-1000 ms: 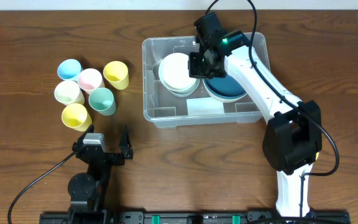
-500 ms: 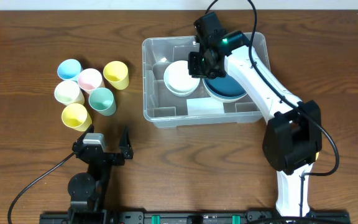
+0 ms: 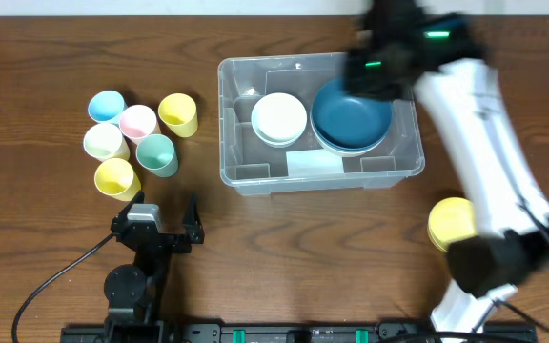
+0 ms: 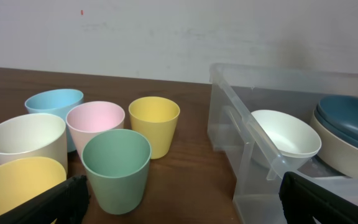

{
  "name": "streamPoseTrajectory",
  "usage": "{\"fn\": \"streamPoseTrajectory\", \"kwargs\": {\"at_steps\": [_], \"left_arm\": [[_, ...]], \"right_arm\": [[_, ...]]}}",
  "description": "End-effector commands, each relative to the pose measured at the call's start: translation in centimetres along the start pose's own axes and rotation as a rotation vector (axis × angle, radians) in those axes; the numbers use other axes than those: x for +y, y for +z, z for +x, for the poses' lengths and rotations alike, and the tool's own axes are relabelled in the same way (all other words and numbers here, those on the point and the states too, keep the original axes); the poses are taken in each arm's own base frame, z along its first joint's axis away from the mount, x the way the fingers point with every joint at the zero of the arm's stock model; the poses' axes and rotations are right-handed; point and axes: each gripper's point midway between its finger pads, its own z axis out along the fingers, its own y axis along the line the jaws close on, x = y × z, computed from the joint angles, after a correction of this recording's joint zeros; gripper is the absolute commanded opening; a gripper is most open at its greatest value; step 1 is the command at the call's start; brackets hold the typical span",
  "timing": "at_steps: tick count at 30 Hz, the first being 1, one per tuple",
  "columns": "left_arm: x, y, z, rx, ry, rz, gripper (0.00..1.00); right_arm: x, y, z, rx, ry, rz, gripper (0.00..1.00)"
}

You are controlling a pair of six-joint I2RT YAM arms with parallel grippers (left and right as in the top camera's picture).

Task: Pack container
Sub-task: 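Move the right gripper to the yellow bowl and grasp its rim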

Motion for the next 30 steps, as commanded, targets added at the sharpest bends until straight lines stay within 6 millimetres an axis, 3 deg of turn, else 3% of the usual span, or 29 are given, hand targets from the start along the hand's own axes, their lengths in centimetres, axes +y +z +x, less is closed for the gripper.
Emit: {"fn": "streamPoseTrajectory", "kwargs": {"at_steps": [1, 4, 7, 11, 15, 23, 30], "left_arm": [[0.0, 0.1, 1.5, 0.047, 0.014, 0.004, 0.98], [0.0, 0.1, 1.5, 0.047, 0.014, 0.004, 0.98], [0.0, 0.1, 1.5, 0.047, 0.014, 0.004, 0.98], [0.0, 0.1, 1.5, 0.047, 0.014, 0.004, 0.98], [0.0, 0.1, 1.5, 0.047, 0.014, 0.004, 0.98], [0.0, 0.1, 1.5, 0.047, 0.014, 0.004, 0.98], [0.0, 0.1, 1.5, 0.047, 0.014, 0.004, 0.98]], "right_arm": [[-6.3, -4.0, -0.7, -0.054, 0.121, 0.115, 0.33], [-11.1, -6.7, 0.5, -0.053, 0.214, 0.204, 0.34], [-14.1, -8.4, 1.9, -0.058, 0.279, 0.251, 0.34], [-17.7, -8.6, 4.7, -0.056, 0.371, 0.3, 0.36], [-20.8, -6.5, 8.3, -0.05, 0.485, 0.313, 0.37], [-24.8, -0.4, 15.3, 0.03, 0.631, 0.299, 0.37], [-27.6, 2.4, 18.8, 0.083, 0.733, 0.328, 0.36]]}}
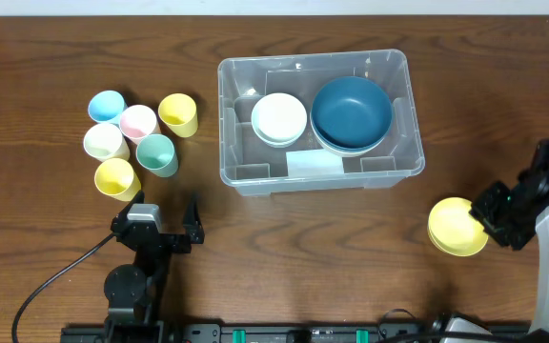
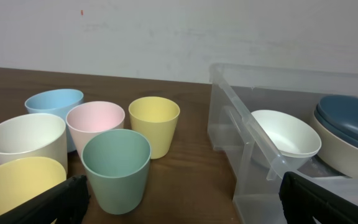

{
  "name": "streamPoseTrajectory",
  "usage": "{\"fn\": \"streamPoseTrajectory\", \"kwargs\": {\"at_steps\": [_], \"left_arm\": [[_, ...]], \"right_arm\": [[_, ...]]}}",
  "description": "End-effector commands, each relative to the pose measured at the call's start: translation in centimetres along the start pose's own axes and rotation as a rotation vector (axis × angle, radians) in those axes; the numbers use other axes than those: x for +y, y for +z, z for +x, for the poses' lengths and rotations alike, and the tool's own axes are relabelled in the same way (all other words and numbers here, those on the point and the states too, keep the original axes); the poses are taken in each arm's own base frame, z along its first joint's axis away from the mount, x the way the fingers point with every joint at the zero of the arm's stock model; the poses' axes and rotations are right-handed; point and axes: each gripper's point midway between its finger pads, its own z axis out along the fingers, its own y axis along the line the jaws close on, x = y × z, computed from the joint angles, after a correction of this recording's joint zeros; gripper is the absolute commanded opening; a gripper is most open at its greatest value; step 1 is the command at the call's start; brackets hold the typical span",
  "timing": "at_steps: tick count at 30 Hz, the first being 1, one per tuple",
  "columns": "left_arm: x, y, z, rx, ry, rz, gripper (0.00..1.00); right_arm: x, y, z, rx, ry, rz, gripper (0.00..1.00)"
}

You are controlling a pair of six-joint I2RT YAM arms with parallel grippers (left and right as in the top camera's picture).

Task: Pack container
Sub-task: 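Move the right gripper to the yellow bowl and grasp its rim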

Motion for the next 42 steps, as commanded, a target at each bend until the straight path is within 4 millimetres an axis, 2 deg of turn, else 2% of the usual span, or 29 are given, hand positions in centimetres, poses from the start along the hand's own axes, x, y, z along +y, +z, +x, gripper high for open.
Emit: {"fn": "streamPoseTrajectory", "kwargs": {"at_steps": [1, 4, 7, 12, 24, 34, 35, 37, 39, 42], "left_arm": [[0.0, 0.1, 1.5, 0.047, 0.014, 0.004, 0.98], [0.0, 0.1, 1.5, 0.047, 0.014, 0.004, 0.98], [0.0, 0.1, 1.5, 0.047, 0.014, 0.004, 0.98], [0.0, 0.1, 1.5, 0.047, 0.014, 0.004, 0.98], [0.0, 0.1, 1.5, 0.047, 0.014, 0.004, 0.98], [0.0, 0.1, 1.5, 0.047, 0.014, 0.004, 0.98], [0.0, 0.1, 1.5, 0.047, 0.014, 0.004, 0.98], [0.0, 0.1, 1.5, 0.047, 0.014, 0.004, 0.98], [0.0, 0.1, 1.5, 0.047, 0.014, 0.004, 0.98], [0.0, 0.1, 1.5, 0.047, 0.014, 0.004, 0.98]], "right_arm": [[-1.6, 0.6, 0.0, -0.006, 0.077, 0.005, 0.36], [-3.3, 1.0, -0.6, -0.019, 0.132, 0.021, 0.36], [-4.3, 1.2, -1.1, -0.032, 0.11, 0.02, 0.36], [-4.1, 2.3, -1.0, -0.035, 0.04, 0.002, 0.37], [-4.9, 6.1, 0.7, -0.014, 0.047, 0.008, 0.36], [-5.0, 7.5, 0.8, -0.037, 0.06, -0.002, 0.32], [-5.0, 7.6, 0.8, -0.037, 0.061, -0.003, 0.29], [-5.0, 7.7, 0.7, -0.041, 0.061, -0.004, 0.13], [-4.9, 7.6, 0.5, -0.049, 0.066, -0.007, 0.02], [-4.8, 7.6, 0.3, -0.056, 0.069, -0.014, 0.01]]}}
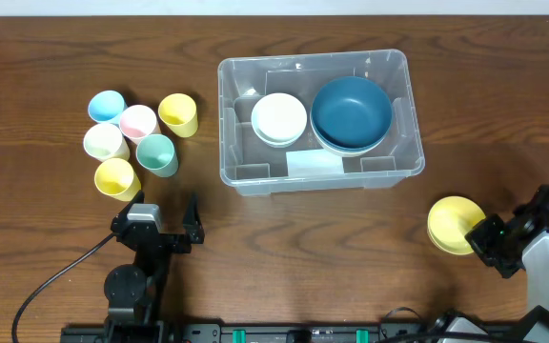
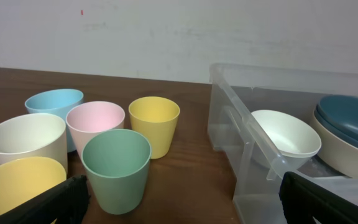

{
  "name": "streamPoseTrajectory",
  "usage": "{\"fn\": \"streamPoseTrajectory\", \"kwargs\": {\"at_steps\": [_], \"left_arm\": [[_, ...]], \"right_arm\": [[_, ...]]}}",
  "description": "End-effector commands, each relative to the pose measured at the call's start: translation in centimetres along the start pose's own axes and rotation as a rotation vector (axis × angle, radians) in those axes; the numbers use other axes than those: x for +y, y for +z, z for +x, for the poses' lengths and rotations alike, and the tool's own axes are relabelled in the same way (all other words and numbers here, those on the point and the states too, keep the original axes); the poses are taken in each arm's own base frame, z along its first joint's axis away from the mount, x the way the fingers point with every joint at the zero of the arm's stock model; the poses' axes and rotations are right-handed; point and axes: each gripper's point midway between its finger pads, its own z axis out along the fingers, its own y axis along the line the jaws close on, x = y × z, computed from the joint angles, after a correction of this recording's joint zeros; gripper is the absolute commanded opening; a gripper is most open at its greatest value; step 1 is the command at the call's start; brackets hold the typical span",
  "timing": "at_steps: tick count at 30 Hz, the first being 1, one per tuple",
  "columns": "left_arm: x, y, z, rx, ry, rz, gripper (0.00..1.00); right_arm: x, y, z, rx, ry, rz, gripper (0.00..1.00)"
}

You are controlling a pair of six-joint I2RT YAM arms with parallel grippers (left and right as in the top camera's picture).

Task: Pack container
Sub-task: 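Move the right gripper to the yellow bowl and grasp its rim, then carry the yellow bowl into the bin and stack it on the white bowls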

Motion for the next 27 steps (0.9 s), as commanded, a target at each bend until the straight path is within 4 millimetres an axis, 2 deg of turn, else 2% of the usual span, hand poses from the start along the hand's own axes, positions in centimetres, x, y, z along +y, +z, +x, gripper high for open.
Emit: {"fn": "streamPoseTrajectory", "kwargs": {"at_steps": [1, 5, 9, 12, 17, 23, 27], "left_arm": [[0.0, 0.1, 1.5, 0.047, 0.014, 0.004, 0.98], [0.0, 0.1, 1.5, 0.047, 0.014, 0.004, 0.98], [0.0, 0.1, 1.5, 0.047, 0.014, 0.004, 0.98], [0.0, 0.1, 1.5, 0.047, 0.014, 0.004, 0.98], [0.0, 0.1, 1.5, 0.047, 0.014, 0.004, 0.98], [0.0, 0.1, 1.5, 0.047, 0.014, 0.004, 0.98], [0.0, 0.1, 1.5, 0.047, 0.014, 0.004, 0.98]], "right_arm": [[0.1, 0.0, 0.0, -0.01, 0.007, -0.002, 0.01], [0.3, -0.1, -0.5, -0.026, 0.02, -0.011, 0.01], [1.0, -1.7, -2.2, -0.066, 0.021, -0.025, 0.01], [1.8, -4.2, -4.2, -0.106, 0.029, -0.038, 0.01], [3.4, -9.9, -7.4, -0.187, 0.027, -0.076, 0.01], [8.2, -16.1, -9.0, -0.245, -0.072, -0.287, 0.01], [12.0, -18.7, -8.7, -0.258, -0.162, -0.434, 0.01]]}}
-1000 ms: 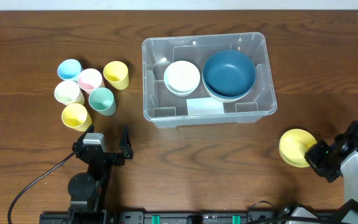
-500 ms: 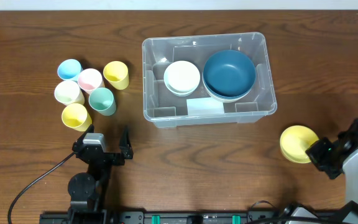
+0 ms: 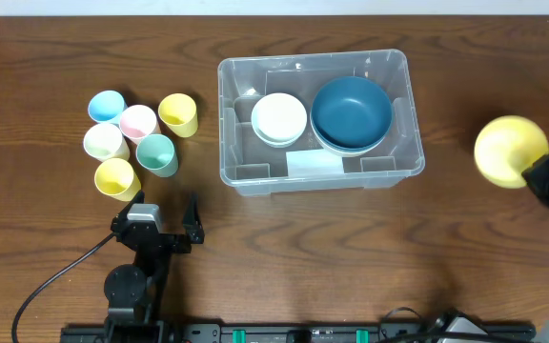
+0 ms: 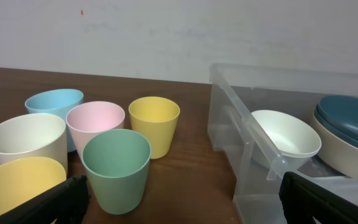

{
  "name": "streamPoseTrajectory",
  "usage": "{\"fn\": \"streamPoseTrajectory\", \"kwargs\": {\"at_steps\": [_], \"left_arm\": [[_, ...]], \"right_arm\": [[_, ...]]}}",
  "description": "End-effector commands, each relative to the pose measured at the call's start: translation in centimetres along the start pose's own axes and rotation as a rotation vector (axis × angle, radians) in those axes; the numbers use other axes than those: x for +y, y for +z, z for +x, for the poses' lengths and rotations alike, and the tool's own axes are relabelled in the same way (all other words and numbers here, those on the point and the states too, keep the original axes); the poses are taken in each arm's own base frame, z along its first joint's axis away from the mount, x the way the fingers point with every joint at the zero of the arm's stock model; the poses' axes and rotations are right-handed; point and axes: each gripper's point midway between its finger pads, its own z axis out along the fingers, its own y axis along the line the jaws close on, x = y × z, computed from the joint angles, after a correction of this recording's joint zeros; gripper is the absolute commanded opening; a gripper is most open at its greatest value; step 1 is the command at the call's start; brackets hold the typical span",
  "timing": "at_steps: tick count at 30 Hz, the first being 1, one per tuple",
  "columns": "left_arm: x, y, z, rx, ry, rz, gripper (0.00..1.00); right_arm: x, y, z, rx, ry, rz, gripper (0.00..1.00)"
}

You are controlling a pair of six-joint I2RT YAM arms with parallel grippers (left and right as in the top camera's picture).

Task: Pack container
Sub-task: 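Carry the yellow bowl into the bin and stack it on the white bowls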

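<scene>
A clear plastic container (image 3: 246,176) stands mid-table and holds stacked white bowls (image 3: 279,119) and a blue bowl (image 3: 352,112) on a paler one. Near the right edge my right gripper (image 3: 534,170) is shut on the rim of a yellow bowl (image 3: 508,150), which hangs above the table, to the right of the container. My left gripper (image 3: 167,217) rests open near the front edge, nothing between its fingers (image 4: 61,199). In the left wrist view the container wall (image 4: 241,130) and a white bowl (image 4: 284,140) lie ahead on the right.
Several cups cluster left of the container: blue (image 3: 107,106), pink (image 3: 138,122), yellow (image 3: 177,113), white (image 3: 105,142), green (image 3: 156,153) and a second yellow (image 3: 116,177). The green cup (image 4: 115,168) stands just in front of the left gripper.
The yellow bowl, then on the table at the front right with my right gripper at its edge, is now off the table, further back and to the right. The left arm is unchanged.
My right arm first reached over the container by the blue bowl, with the yellow bowl on the table at the front right. It then stood beside that bowl, later at its rim. Now it holds the bowl up, right of the container.
</scene>
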Motion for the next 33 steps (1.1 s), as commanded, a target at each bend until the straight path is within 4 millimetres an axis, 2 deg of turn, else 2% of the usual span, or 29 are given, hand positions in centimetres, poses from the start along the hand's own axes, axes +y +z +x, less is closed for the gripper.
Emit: {"fn": "streamPoseTrajectory", "kwargs": {"at_steps": [1, 6, 11, 15, 18, 22, 27, 33], "left_arm": [[0.0, 0.1, 1.5, 0.047, 0.014, 0.004, 0.98], [0.0, 0.1, 1.5, 0.047, 0.014, 0.004, 0.98], [0.0, 0.1, 1.5, 0.047, 0.014, 0.004, 0.98], [0.0, 0.1, 1.5, 0.047, 0.014, 0.004, 0.98], [0.0, 0.1, 1.5, 0.047, 0.014, 0.004, 0.98], [0.0, 0.1, 1.5, 0.047, 0.014, 0.004, 0.98], [0.0, 0.1, 1.5, 0.047, 0.014, 0.004, 0.98], [0.0, 0.1, 1.5, 0.047, 0.014, 0.004, 0.98]], "right_arm": [[5.0, -1.5, 0.2, 0.009, -0.093, -0.195, 0.01], [11.2, -1.4, 1.9, 0.032, -0.218, -0.358, 0.03], [18.1, -1.1, 5.0, 0.057, -0.349, -0.496, 0.04], [22.7, 0.1, 7.7, 0.078, -0.417, -0.557, 0.06], [25.6, 1.8, 10.6, 0.121, -0.474, -0.588, 0.07], [27.9, 5.2, 14.3, 0.196, -0.519, -0.588, 0.06], [29.0, 9.9, 18.6, 0.298, -0.564, -0.559, 0.05], [29.6, 13.0, 22.1, 0.361, -0.6, -0.546, 0.05]]}}
